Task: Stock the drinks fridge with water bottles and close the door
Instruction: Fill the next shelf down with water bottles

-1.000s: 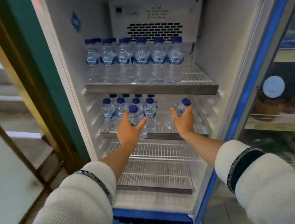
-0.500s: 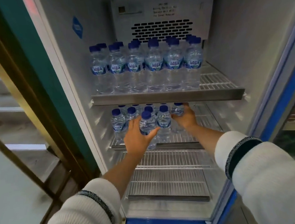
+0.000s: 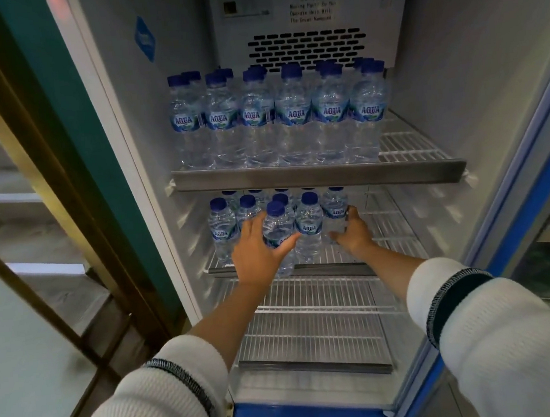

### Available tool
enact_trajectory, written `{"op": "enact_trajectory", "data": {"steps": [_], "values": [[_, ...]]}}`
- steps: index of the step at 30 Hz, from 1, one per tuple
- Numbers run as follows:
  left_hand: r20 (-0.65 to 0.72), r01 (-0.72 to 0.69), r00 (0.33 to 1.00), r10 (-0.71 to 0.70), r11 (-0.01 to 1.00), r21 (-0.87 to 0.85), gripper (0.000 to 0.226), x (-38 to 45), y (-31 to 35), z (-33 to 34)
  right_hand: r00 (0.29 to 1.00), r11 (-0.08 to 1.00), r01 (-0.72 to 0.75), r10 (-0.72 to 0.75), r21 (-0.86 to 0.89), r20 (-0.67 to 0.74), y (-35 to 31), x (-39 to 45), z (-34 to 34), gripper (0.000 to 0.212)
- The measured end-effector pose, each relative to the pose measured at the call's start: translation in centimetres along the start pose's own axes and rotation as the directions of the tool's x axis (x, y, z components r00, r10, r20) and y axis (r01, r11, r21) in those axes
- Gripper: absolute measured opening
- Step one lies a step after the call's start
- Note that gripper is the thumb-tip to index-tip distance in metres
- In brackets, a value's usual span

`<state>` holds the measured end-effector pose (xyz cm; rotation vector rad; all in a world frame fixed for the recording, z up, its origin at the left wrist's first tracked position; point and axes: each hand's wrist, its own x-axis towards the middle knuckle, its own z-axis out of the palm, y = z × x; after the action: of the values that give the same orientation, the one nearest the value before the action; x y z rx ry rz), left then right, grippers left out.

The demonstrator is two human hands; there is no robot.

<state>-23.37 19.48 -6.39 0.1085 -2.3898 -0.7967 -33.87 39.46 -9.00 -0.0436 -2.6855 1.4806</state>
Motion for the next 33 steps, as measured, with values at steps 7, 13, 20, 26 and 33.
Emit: {"op": "enact_trajectory", "data": {"steps": [7,13,20,26,33], "values": [[-0.04,-0.013,0.999,0.01,0.996,-0.088,0.091,-0.5,0.5,-0.2,1.0,0.999,-0.001,0.001,0.045,-0.01,0.4,-1.0,-0.2,0.078],[-0.018,-0.15,0.988,0.15,0.959,-0.242,0.075,-1.8,4.1,2.3,0.994,0.982,0.093,-0.102,-0.163,-0.049,2.9,-4.1,-2.0,0.065],[0.121,-0.139,0.976,0.181,0.946,-0.294,0.073,-1.5,8.9,6.4,0.993,0.94,0.096,-0.066,-0.328,0.101,5.6,-6.4,-6.0,0.054],[0.234,-0.073,0.966,0.109,0.985,-0.156,0.077,-1.0,9.2,8.7,0.957,0.915,0.117,0.001,-0.387,0.291,6.0,-6.9,-7.7,0.07],[0.265,-0.079,0.963,0.055,0.994,0.078,0.076,1.0,10.3,8.2,0.959,0.877,0.143,-0.007,-0.459,0.285,6.4,-6.8,-7.8,0.067]]}}
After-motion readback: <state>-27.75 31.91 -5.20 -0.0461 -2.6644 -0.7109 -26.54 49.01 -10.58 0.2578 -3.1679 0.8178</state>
